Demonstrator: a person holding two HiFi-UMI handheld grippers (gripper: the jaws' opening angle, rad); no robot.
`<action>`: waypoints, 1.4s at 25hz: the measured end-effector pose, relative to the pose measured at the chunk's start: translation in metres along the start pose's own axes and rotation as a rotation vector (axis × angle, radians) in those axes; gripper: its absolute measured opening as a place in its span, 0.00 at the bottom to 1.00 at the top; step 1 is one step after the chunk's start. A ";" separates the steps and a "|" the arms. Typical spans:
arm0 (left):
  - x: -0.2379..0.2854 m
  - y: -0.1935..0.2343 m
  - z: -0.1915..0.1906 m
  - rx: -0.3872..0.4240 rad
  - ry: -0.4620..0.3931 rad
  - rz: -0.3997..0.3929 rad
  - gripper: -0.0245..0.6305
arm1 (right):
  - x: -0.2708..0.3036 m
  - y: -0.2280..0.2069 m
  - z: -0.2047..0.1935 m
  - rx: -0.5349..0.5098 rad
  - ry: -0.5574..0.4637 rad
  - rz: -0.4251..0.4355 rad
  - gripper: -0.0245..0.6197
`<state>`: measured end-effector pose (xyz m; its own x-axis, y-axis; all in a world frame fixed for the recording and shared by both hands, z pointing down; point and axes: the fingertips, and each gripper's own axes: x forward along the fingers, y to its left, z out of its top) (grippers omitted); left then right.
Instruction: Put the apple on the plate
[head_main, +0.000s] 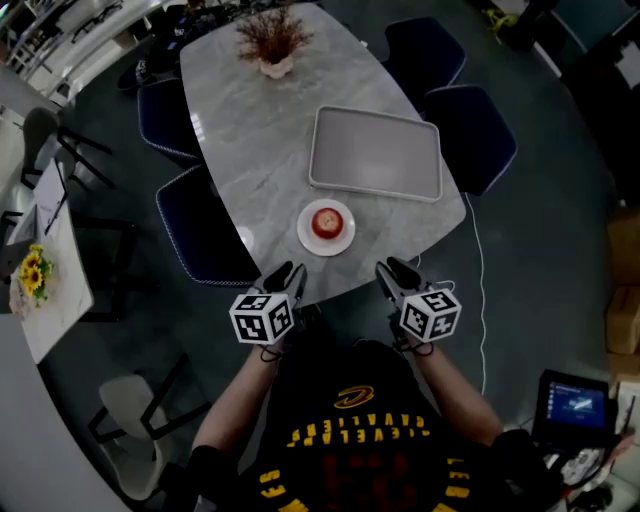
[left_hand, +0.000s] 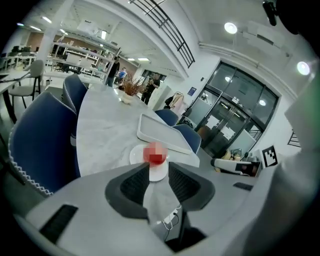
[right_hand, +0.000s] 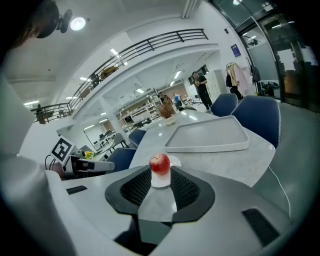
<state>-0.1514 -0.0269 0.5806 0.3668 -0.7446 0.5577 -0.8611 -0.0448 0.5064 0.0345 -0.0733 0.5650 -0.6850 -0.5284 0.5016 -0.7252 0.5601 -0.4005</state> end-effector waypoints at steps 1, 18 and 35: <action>0.009 0.007 0.001 -0.010 0.017 0.000 0.20 | 0.008 -0.005 -0.002 0.008 0.016 -0.013 0.22; 0.132 0.068 -0.012 -0.131 0.251 0.085 0.20 | 0.133 -0.075 -0.040 0.196 0.300 -0.016 0.22; 0.111 0.070 -0.030 -0.320 0.252 0.042 0.20 | 0.139 -0.050 -0.061 0.431 0.367 0.077 0.10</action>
<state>-0.1604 -0.0925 0.6971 0.4427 -0.5534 0.7055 -0.7387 0.2208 0.6368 -0.0206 -0.1358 0.7011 -0.7239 -0.1966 0.6613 -0.6895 0.2368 -0.6845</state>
